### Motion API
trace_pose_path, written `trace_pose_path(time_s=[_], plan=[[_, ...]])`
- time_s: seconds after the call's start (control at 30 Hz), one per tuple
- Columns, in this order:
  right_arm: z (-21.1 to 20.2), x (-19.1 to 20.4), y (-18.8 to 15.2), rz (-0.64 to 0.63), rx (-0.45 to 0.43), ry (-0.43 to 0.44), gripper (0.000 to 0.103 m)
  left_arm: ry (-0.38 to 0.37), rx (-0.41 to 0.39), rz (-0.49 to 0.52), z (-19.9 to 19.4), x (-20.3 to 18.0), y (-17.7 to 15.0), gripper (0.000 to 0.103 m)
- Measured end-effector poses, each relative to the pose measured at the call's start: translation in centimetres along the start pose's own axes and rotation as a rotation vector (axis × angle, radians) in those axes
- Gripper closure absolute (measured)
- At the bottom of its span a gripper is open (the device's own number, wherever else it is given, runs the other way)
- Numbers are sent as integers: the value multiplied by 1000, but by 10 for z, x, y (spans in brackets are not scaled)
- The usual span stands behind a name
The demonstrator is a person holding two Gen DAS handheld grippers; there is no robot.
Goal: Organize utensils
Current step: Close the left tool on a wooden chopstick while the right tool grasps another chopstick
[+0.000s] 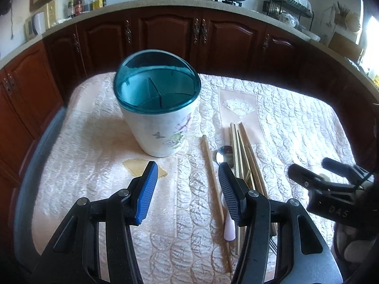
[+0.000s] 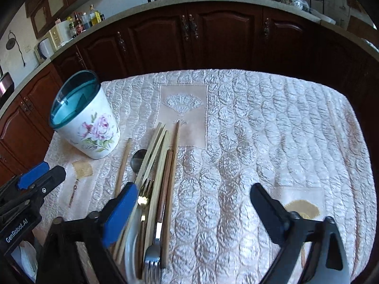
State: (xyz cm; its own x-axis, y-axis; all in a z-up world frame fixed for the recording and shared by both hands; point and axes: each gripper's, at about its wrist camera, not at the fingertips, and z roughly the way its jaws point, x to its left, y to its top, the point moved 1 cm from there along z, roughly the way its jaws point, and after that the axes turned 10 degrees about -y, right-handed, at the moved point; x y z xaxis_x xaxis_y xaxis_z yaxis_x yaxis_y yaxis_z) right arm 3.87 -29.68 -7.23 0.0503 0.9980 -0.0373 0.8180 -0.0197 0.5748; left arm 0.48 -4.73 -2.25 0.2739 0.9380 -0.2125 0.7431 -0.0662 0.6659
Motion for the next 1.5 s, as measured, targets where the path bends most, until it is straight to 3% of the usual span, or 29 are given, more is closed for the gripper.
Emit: trace_pose_path(time_s=[0.17,0.27,0.4,0.7,1.07,1.17,1.23,1.3,1.5], plan=[[23,4,12,-11,17,59,29,-34,42,-14,25,3,2,50],[43,7,19,-13,53,101,48,-52,79,-9,43,2,5,50],[68,8,28,-2,97,145,57,-67,102,-2,60,-1,8,51],[100,17,46,-40,125,158,67,-45,170,30,97,-7,11,67],[135,37,61,-58,159,173,87,7,222,18,121,-1,13,67],[136,34,64,-41,167,200,95,-7,234,8,127,2,13,70],[133,28,62,-25,163,208,95,-29,234,6,128,4,13,85],[127,23,58,-17,156,207,95,-77,233,-18,125,10,13,94],[96,2,45,1,120,222,96,-188,221,-110,103,35,10,97]])
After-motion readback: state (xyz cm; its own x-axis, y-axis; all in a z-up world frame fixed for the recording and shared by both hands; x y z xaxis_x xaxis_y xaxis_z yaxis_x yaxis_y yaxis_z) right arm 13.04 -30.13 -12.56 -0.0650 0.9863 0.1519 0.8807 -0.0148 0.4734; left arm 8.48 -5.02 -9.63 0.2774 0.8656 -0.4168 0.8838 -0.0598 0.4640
